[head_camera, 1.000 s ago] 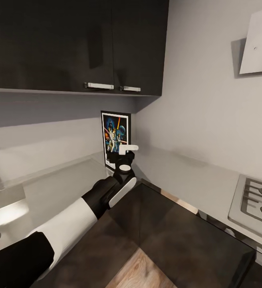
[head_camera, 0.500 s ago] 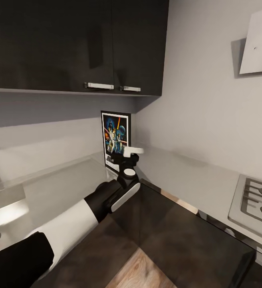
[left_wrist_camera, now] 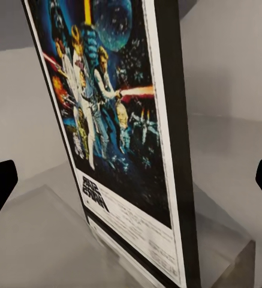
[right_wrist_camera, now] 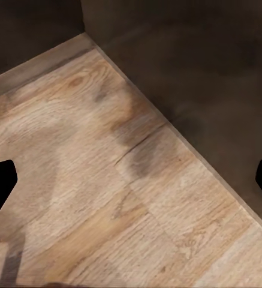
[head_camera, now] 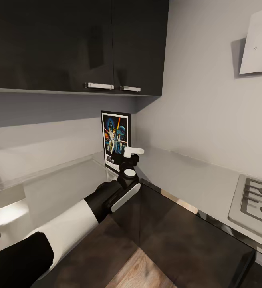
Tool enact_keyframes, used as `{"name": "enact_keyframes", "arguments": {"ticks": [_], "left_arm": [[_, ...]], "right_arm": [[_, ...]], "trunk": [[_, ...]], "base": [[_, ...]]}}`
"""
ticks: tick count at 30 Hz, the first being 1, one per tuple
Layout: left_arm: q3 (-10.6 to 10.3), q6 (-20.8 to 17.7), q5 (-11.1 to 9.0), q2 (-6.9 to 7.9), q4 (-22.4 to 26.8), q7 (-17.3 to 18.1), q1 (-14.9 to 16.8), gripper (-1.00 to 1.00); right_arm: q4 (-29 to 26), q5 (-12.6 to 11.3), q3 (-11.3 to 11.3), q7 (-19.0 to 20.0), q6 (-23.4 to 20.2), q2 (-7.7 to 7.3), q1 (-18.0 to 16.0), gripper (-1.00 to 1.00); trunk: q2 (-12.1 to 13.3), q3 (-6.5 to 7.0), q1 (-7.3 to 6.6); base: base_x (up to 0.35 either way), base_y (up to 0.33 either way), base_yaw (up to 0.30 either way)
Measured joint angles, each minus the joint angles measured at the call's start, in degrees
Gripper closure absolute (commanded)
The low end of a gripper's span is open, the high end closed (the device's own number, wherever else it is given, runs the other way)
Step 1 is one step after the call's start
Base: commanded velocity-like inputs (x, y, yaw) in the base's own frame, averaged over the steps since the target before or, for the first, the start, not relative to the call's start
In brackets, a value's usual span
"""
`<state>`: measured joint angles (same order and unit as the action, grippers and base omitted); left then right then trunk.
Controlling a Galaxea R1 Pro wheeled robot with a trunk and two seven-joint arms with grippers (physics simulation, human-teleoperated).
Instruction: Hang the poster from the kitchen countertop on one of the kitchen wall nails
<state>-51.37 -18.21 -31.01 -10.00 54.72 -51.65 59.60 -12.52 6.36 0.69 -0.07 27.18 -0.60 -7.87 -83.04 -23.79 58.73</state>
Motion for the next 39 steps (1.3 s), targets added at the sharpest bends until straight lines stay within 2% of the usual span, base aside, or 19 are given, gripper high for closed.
{"name": "enact_keyframes", "arguments": {"ticks": [22, 30, 39], "left_arm": [[0.1, 0.1, 0.0, 0.0, 0.0, -0.1, 0.0, -1.0], [0.1, 0.1, 0.0, 0.0, 0.0, -0.1, 0.0, -1.0], [0.1, 0.1, -0.1, 0.0, -0.2, -0.1, 0.0, -1.0]], "right_arm": [[0.0, 0.6, 0.0, 0.0, 0.1, 0.08, 0.0, -1.0], [0.0, 0.6, 0.0, 0.0, 0.1, 0.07, 0.0, -1.0], [0.0, 0.6, 0.0, 0.0, 0.1, 0.07, 0.0, -1.0]], "trunk": [[0.0, 0.0, 0.0], [0.0, 0.0, -0.02], [0.0, 0.0, 0.0]], "base": [[0.04, 0.0, 0.0], [0.173, 0.0, 0.0], [0.034, 0.0, 0.0]]}}
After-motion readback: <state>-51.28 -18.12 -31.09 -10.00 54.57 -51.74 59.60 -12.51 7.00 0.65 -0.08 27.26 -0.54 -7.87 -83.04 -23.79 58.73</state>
